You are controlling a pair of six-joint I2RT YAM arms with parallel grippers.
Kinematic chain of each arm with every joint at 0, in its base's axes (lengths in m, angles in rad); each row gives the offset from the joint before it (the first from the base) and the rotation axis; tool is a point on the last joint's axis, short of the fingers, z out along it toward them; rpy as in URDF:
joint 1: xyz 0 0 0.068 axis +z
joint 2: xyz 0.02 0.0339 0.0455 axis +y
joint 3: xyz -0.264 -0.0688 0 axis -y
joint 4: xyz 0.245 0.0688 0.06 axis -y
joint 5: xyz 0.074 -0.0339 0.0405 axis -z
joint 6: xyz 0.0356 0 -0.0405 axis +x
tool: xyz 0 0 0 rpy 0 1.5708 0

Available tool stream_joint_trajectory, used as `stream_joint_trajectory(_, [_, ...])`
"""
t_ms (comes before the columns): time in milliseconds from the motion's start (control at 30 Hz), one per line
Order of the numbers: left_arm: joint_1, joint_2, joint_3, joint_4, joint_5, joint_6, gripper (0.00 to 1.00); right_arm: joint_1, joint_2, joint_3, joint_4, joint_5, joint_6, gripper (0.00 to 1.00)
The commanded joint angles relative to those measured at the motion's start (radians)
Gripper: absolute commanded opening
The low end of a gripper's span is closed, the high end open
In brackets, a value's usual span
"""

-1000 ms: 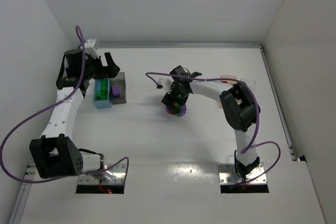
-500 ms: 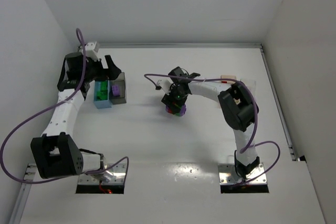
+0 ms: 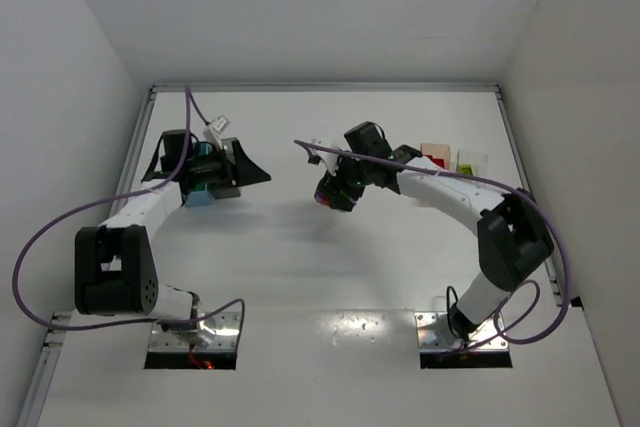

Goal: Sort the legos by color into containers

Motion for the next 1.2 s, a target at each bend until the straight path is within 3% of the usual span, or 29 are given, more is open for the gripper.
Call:
stream_joint_trajectory(0, [-0.075,0.007,0.024,0.085,0.081,-0.028,0.88,0.018,-0.027,0.077,0.064,-0.053,0.008,0.29])
stream_joint_trajectory(267, [-0.176,0.109,0.102,0.085,0.081,-0.028,0.86,0.090,0.051,0.198,0.030,-0.043,0.017,0.29])
stream_joint_trajectory(633, [-0.242,0.165,0.142,0.076,0.111,0.000,0.85,0.130,0.079,0.221,0.021,-0.024,0.008,0.29])
stream_joint_trajectory(733, [-0.251,0.174,0.142,0.076,0.111,0.009,0.80,0.130,0.088,0.231,0.021,-0.015,0.008,0.29])
stream_joint_trajectory(967, [-0.262,0.185,0.151,0.066,0.167,0.019,0.45,0.130,0.088,0.231,0.030,0.014,0.008,0.29])
stream_joint_trajectory(1000, [-0.262,0.185,0.151,0.066,0.177,0.020,0.34,0.130,0.088,0.219,0.039,0.014,0.008,0.29])
stream_joint_trajectory(1133, [-0.262,0.150,0.151,0.057,0.186,0.039,0.13,0.118,0.077,0.173,0.060,0.051,-0.002,0.26])
stream_joint_trajectory(1167, [-0.262,0.150,0.151,0.057,0.186,0.039,0.13,0.118,0.077,0.172,0.060,0.060,-0.002,0.26])
